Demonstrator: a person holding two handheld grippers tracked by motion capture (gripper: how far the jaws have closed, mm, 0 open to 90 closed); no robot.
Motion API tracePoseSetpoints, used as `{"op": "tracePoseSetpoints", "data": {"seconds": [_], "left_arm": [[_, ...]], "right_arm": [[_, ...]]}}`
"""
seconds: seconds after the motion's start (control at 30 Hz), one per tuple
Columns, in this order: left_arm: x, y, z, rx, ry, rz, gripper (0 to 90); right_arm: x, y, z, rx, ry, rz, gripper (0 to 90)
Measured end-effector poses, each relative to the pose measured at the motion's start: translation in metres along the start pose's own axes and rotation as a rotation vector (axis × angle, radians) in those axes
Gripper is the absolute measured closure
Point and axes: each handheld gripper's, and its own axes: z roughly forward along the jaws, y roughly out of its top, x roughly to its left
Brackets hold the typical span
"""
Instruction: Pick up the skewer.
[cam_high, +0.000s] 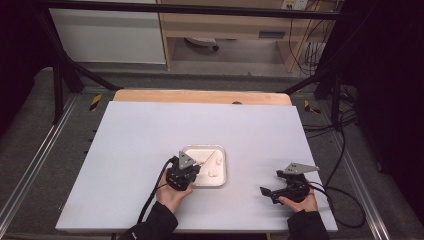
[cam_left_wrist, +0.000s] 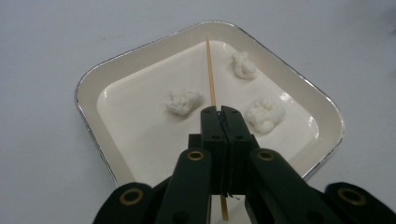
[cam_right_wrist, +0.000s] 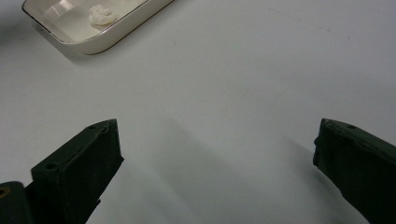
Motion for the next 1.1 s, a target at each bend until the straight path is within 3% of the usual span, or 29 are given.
{"op": "tracePoseSetpoints", "data": {"seconds": [0.3, 0.53, 0.77, 1.1], "left_arm": [[0.002, 0.007, -0.014, -0.018, -0.043, 0.029, 88.8], [0.010, 0.009, -0.027, -0.018, -0.083, 0.061, 88.8], [0.023, 0.006, -0.039, -0.009, -0.130, 0.081, 88.8], [0.028, 0.008, -0.043, 0.010, -0.184, 0.138, 88.8]], "right_arm": [[0.000, 0.001, 0.000, -0.005, 0.001, -0.001, 1.6], [0.005, 0.006, 0.000, -0.014, -0.004, -0.033, 0.8], [0.015, 0.018, 0.001, -0.023, -0.023, -0.091, 0.6], [0.037, 0.033, 0.009, 0.006, -0.052, -0.225, 1.3]]}}
